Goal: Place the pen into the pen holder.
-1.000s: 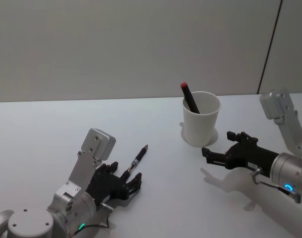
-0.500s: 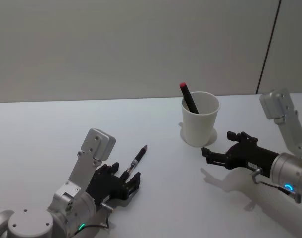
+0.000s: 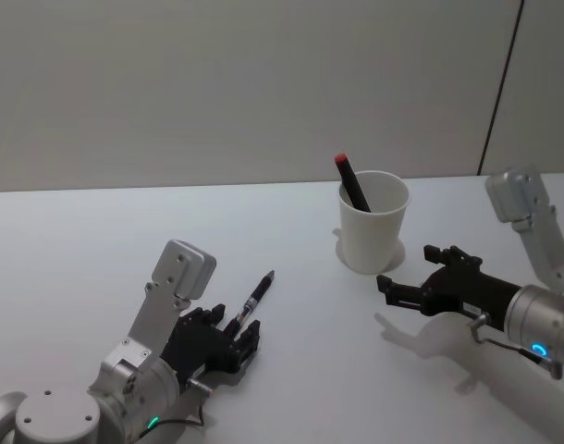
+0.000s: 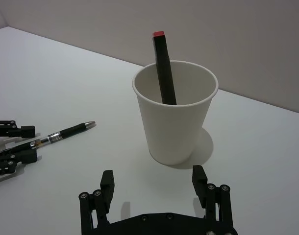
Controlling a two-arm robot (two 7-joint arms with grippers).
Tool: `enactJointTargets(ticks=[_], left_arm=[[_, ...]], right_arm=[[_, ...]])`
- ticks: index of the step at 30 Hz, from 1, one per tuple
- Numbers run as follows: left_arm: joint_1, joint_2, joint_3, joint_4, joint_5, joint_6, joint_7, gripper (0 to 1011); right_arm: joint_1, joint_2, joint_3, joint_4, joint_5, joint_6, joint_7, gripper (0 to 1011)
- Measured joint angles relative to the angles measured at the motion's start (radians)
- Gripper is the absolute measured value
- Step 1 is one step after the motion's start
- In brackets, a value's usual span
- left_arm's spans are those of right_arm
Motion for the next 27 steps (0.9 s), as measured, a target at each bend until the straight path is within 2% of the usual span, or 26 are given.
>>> enactJointTargets(ticks=[27], left_arm=[[0.0,0.0,0.0,0.001,0.0,0.0,0.001,389]], right_arm=[[0.0,0.0,0.0,0.0,0.0,0.0,0.0,1002]])
